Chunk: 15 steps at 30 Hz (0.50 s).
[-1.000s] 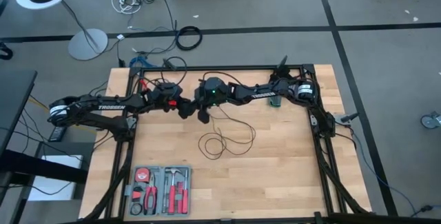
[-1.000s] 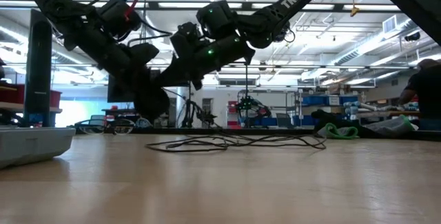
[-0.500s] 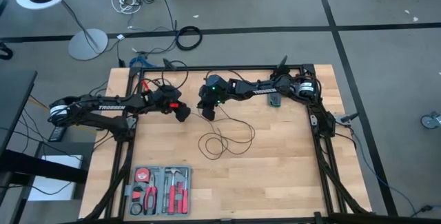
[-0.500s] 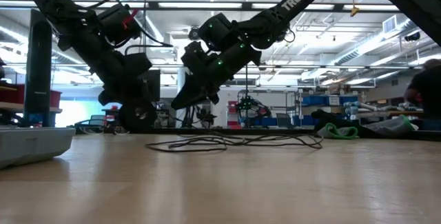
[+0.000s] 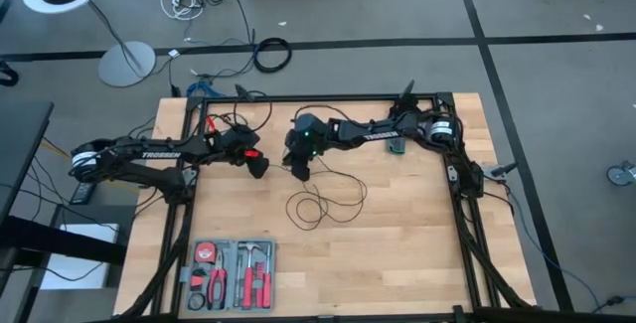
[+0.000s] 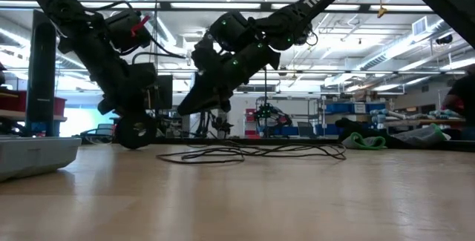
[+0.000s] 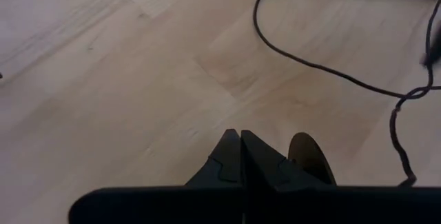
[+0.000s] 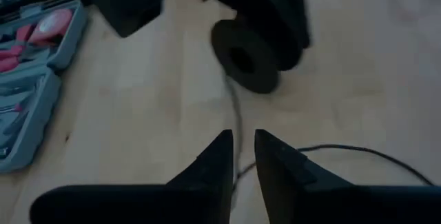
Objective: Coil cords
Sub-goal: Coil the black wire onto the black spool
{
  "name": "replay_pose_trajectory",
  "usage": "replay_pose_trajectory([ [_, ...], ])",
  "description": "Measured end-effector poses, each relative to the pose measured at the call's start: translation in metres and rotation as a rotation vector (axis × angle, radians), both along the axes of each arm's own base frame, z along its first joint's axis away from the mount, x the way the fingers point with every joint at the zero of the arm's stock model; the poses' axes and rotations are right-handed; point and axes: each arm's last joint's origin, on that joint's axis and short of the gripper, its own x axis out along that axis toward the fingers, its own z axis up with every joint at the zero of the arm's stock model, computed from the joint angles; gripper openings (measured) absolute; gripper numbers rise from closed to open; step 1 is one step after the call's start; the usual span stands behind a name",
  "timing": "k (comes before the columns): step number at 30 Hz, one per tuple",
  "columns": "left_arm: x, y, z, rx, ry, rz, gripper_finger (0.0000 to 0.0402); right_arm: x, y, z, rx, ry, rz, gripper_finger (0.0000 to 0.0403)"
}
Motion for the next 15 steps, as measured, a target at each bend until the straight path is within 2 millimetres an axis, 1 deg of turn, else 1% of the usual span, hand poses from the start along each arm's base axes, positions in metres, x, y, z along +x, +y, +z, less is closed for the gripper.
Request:
replay_pose_trajectory([
  [6,0.0,0.0,0.0,0.012,0.007,0.011,0.0,0.009,0.025,-0.002,-0.13,-0.03,-0.045,0.0067],
  [8,0.0,0.0,0.0,0.014,0.008,0.012,0.0,0.013,0.031,-0.006,-0.197,-0.029,-0.072,0.0071],
  [11,0.0,0.0,0.0,0.013,0.009,0.013,0.0,0.013,0.036,-0.015,-0.249,0.016,-0.131,0.0078],
  [15,0.0,0.0,0.0,0.013,0.009,0.013,0.0,0.014,0.036,-0.017,-0.249,0.007,-0.157,0.0091],
])
